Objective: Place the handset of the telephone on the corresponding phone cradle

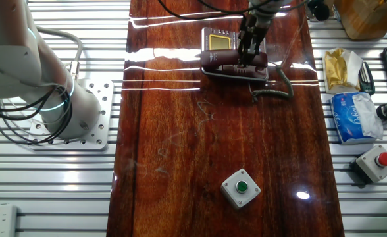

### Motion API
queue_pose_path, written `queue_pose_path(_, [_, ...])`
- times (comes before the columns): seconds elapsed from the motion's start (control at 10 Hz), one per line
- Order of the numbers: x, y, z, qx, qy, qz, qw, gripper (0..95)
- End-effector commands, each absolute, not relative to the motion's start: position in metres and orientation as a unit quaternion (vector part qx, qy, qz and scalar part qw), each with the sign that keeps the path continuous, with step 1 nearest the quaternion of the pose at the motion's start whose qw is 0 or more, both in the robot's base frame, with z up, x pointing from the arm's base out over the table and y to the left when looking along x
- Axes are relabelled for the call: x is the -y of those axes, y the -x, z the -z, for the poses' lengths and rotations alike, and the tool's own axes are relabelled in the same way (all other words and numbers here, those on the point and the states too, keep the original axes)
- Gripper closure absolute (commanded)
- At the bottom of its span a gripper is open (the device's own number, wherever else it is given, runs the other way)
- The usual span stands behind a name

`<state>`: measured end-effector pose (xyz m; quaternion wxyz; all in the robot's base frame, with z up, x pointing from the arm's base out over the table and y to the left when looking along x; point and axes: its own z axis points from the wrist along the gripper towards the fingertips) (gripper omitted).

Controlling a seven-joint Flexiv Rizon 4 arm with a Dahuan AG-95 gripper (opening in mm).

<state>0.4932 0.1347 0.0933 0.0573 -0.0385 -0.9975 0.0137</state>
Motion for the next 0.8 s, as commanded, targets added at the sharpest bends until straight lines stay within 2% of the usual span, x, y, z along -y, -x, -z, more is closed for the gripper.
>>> queue_pose_path(0.1, [-0.1347,-0.4938,-0.0933,0.998,0.031,-0.014,0.057,95.0])
queue_pose_path(0.8, [-0.1349,-0.4939,-0.0902,0.998,0.036,-0.023,0.042,95.0])
